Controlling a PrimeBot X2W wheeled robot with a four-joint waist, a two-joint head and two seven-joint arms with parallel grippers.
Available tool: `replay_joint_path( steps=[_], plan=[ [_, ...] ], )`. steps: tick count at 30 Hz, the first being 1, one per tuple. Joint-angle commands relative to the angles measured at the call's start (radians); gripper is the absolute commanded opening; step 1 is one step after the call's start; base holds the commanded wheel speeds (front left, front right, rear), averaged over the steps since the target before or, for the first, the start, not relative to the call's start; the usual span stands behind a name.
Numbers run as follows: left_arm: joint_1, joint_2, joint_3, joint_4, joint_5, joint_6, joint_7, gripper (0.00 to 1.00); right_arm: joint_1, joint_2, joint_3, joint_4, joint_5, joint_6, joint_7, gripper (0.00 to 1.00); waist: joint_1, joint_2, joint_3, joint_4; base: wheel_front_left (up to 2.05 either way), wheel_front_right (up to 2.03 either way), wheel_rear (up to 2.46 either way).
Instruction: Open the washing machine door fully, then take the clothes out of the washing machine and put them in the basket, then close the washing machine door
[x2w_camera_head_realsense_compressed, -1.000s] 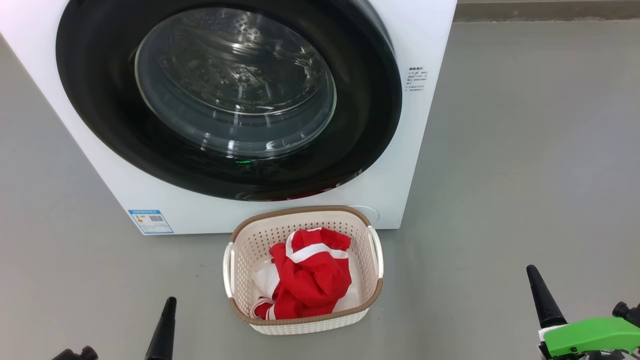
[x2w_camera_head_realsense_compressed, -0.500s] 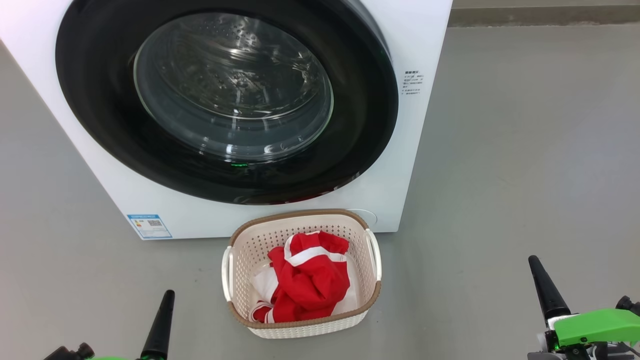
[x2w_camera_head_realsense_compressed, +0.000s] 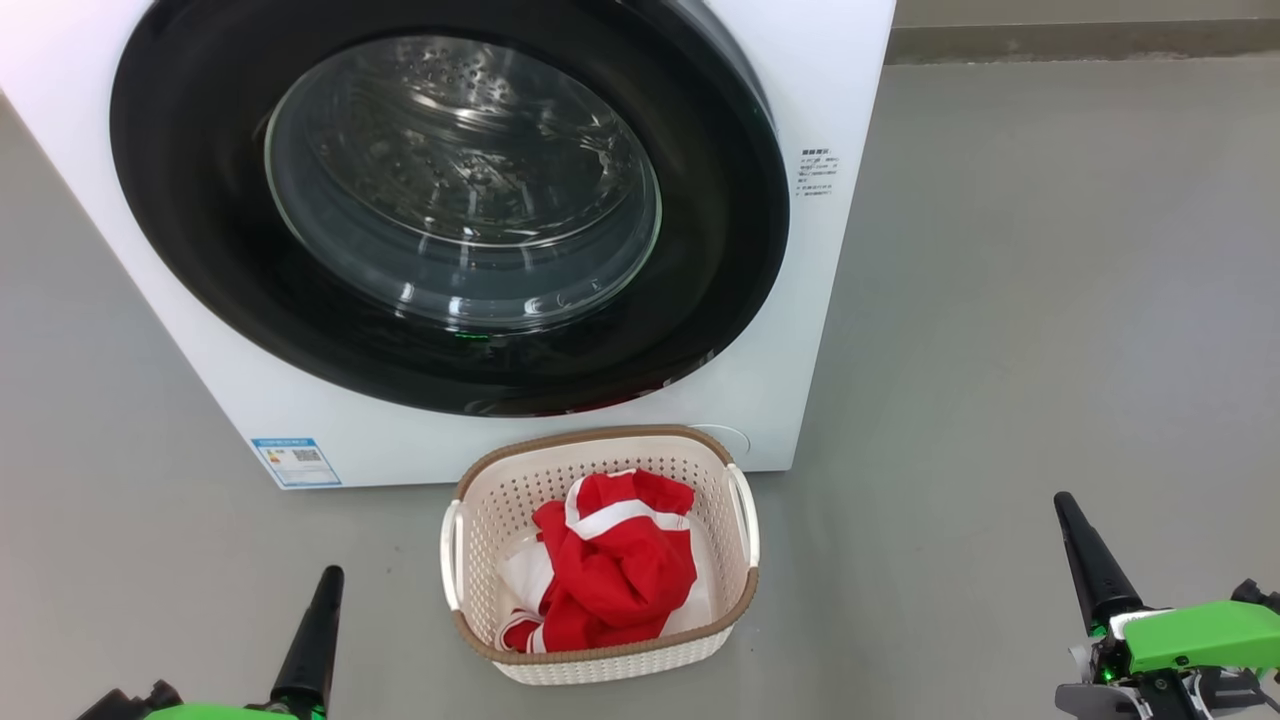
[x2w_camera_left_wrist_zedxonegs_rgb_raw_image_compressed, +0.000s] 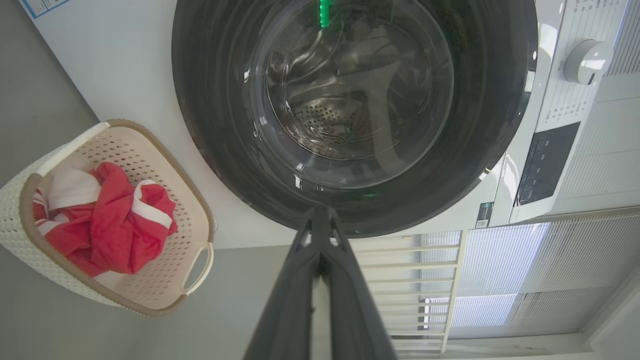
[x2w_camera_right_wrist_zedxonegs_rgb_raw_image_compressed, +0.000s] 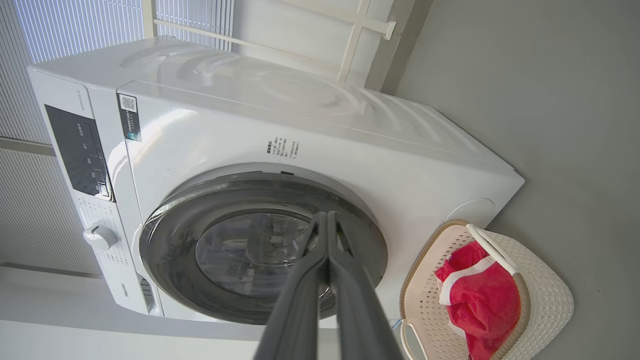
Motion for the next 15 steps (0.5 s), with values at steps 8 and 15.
replay_joint_path(
  steps=[8, 15],
  plan=[
    [-0.051, 0.023, 0.044, -0.025, -0.107, -0.007, 0.03, 0.0, -0.067, -0.005, 0.01, -0.037, 0.088, -0.001, 0.031, 0.0, 0.0, 0.0, -0.007, -0.004, 0.0, 0.0, 0.0],
    [-0.056, 0.023, 0.049, -0.025, -0.147, -0.007, 0.042, 0.0, -0.074, -0.004, 0.008, -0.04, 0.12, -0.001, 0.043, 0.0, 0.0, 0.0, -0.01, -0.006, 0.0, 0.0, 0.0]
  ],
)
